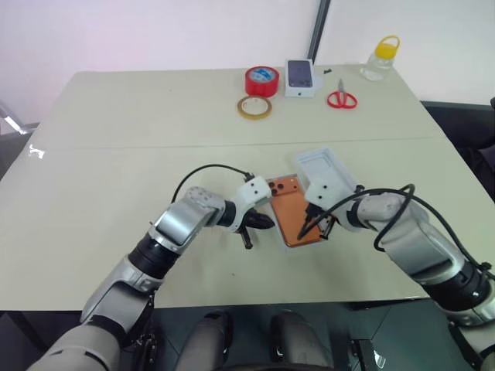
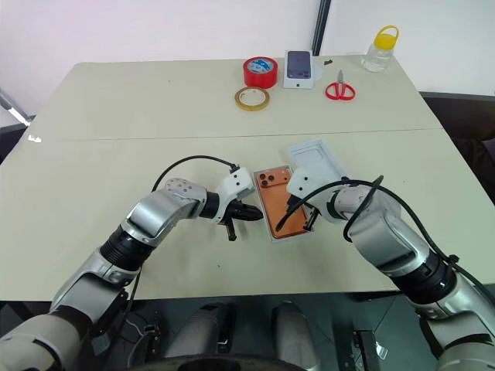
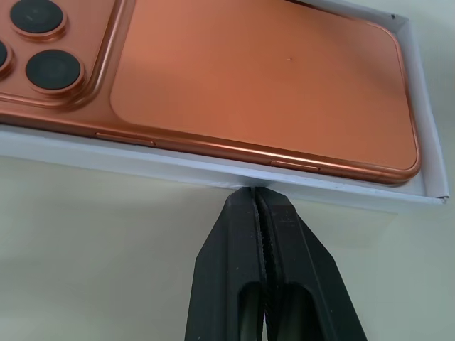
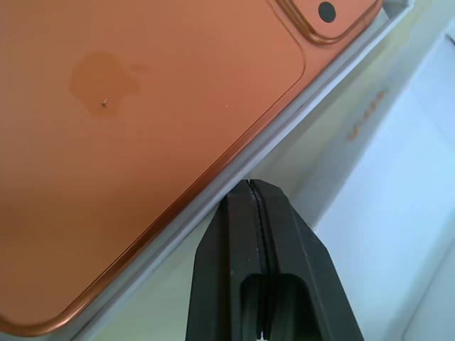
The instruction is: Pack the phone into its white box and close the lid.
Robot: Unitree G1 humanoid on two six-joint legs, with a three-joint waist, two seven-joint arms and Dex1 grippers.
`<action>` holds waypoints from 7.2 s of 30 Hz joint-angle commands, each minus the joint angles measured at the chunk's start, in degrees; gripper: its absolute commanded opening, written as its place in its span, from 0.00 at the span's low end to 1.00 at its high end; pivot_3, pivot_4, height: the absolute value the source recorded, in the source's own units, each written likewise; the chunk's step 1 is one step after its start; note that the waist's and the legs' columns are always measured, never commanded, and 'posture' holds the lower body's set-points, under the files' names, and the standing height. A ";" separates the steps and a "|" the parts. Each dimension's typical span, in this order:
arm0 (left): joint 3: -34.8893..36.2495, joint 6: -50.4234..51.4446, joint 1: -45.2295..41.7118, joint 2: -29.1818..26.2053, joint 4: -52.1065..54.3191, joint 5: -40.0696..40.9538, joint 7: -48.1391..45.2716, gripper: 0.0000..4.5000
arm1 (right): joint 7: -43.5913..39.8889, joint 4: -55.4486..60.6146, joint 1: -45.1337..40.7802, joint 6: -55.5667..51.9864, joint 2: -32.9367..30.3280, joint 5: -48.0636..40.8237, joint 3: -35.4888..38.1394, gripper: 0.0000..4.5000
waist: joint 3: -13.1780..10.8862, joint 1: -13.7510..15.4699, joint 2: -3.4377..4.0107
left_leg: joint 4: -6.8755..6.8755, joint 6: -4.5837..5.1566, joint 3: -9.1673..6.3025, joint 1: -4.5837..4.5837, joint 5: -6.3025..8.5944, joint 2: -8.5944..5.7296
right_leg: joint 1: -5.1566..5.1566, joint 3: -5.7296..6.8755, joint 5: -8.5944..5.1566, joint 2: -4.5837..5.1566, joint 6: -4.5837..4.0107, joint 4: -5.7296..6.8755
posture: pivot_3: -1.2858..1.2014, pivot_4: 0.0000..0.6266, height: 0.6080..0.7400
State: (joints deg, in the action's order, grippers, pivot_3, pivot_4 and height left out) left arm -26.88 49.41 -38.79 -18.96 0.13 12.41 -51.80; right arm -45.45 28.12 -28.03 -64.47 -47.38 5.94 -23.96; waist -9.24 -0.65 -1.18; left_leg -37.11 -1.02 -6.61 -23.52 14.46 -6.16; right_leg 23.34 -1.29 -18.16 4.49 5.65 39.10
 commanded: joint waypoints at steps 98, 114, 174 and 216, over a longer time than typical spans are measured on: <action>26.40 -22.81 12.57 -13.46 4.54 10.15 -2.95 0.00 | 68.57 -19.62 -4.12 -7.13 26.96 -118.87 28.87 0.00 | -0.04 -0.43 0.08 | -0.04 0.07 0.06 -0.06 0.01 0.00 | 0.02 0.00 0.01 0.12 -0.01 0.01 | 0.52 0.24 1.00; 18.34 -24.21 12.43 -10.68 4.87 8.59 -6.64 0.00 | 92.37 -9.64 6.05 5.64 32.00 -118.94 30.50 0.64 | -0.02 -1.78 0.13 | -0.03 0.34 0.06 0.07 0.16 0.05 | -0.01 -0.06 0.01 -0.04 -0.01 0.14 | 0.52 0.24 1.00; 5.19 -22.83 3.65 -2.31 0.81 -2.66 -7.02 0.00 | 5.69 3.09 1.54 11.14 -8.29 -21.03 8.70 0.01 | -0.10 -0.06 0.19 | -0.10 0.28 0.08 0.01 0.13 0.03 | -0.05 -0.01 0.00 -0.01 0.01 0.00 | 0.52 0.24 1.00; 3.55 -23.38 3.36 -0.27 -0.37 -4.54 -5.71 0.00 | 2.91 5.41 6.59 8.75 -8.14 -17.75 11.37 0.01 | -0.10 -0.01 0.19 | -0.13 0.27 0.08 0.01 0.13 0.02 | -0.08 -0.01 0.00 0.00 0.01 0.00 | 0.52 0.24 1.00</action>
State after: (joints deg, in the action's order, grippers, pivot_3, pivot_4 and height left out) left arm -23.82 27.13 -34.11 -20.47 -1.32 7.69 -58.30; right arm -41.93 30.32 -21.23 -56.40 -56.10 -11.01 -13.05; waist -9.34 -0.66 -0.99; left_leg -37.24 -0.75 -6.53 -23.51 14.59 -6.14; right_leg 23.26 -1.30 -18.16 4.49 5.65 39.11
